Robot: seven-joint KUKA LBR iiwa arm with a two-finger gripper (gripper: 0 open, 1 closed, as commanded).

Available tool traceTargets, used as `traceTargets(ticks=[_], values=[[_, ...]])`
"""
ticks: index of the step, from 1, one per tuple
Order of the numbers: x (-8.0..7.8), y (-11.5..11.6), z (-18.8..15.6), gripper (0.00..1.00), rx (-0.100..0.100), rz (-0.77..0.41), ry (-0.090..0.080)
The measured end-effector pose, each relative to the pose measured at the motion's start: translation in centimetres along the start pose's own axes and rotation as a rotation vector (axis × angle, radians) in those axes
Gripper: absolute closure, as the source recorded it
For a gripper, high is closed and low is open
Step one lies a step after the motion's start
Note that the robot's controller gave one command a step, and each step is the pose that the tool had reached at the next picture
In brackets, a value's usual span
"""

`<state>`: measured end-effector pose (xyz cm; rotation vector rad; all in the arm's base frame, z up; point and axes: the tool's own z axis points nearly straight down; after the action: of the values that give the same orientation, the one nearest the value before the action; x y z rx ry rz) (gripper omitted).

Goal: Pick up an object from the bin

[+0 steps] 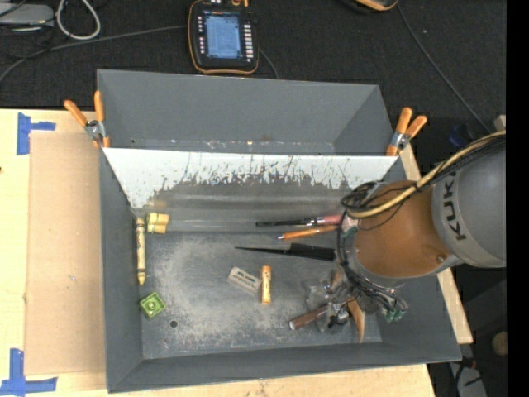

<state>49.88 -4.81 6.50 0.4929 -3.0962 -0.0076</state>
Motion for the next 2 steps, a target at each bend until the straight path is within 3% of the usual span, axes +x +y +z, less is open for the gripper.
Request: traceTargets(ticks=[1, 2], values=[[0.0, 0.0, 0.0, 1.0, 0.0, -0.001, 0.0], [0.3, 0.2, -3.0, 1.0, -0.005, -0.001, 0.011]])
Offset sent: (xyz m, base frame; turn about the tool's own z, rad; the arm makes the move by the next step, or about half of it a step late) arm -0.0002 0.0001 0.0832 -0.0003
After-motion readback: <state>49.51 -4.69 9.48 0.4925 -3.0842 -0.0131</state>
